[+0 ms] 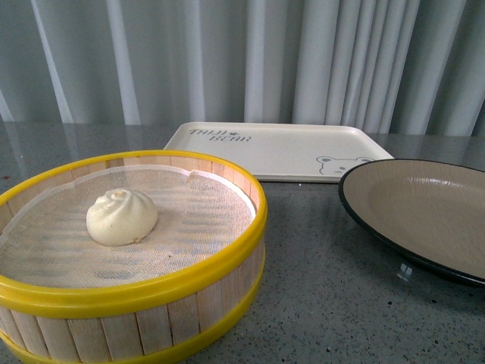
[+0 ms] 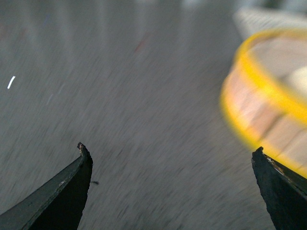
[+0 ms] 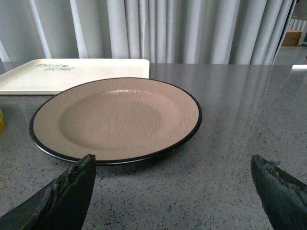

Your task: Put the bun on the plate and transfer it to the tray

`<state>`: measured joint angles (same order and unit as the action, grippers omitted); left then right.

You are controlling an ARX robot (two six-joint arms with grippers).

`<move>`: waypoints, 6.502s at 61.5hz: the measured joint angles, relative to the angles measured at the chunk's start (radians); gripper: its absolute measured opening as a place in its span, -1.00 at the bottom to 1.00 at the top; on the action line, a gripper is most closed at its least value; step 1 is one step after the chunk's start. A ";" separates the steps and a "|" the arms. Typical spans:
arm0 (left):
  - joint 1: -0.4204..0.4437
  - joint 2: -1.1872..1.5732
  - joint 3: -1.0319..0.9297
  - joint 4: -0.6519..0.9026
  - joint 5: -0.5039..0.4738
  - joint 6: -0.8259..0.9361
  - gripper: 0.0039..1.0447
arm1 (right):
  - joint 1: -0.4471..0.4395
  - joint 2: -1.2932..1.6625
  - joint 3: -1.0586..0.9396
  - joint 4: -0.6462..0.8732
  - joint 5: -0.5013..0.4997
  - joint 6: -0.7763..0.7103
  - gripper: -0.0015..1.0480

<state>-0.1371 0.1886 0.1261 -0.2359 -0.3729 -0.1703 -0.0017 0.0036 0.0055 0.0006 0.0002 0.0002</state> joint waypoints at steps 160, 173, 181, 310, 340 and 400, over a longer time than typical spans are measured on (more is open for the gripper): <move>-0.309 1.212 0.818 0.027 0.138 0.137 0.88 | 0.000 0.000 0.000 0.000 -0.001 0.000 0.83; -0.313 1.214 0.816 0.040 0.139 0.143 0.26 | 0.000 0.000 0.000 0.000 -0.001 0.000 0.83; -0.316 1.219 0.816 0.042 0.140 0.143 -0.22 | 0.000 0.000 0.000 0.000 -0.001 0.000 0.83; -0.661 1.992 1.925 -0.252 0.278 0.252 -0.93 | 0.000 0.000 0.000 0.000 -0.001 0.000 0.83; -0.684 1.843 1.714 -0.206 0.348 0.185 -0.93 | 0.000 0.000 0.000 0.000 -0.001 0.000 0.83; -0.742 1.867 1.630 -0.086 0.243 0.064 -0.94 | 0.000 0.000 0.000 0.000 -0.001 0.000 0.83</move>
<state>-0.8791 2.0552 1.7561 -0.3222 -0.1303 -0.1066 -0.0021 0.0036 0.0055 0.0006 -0.0010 0.0002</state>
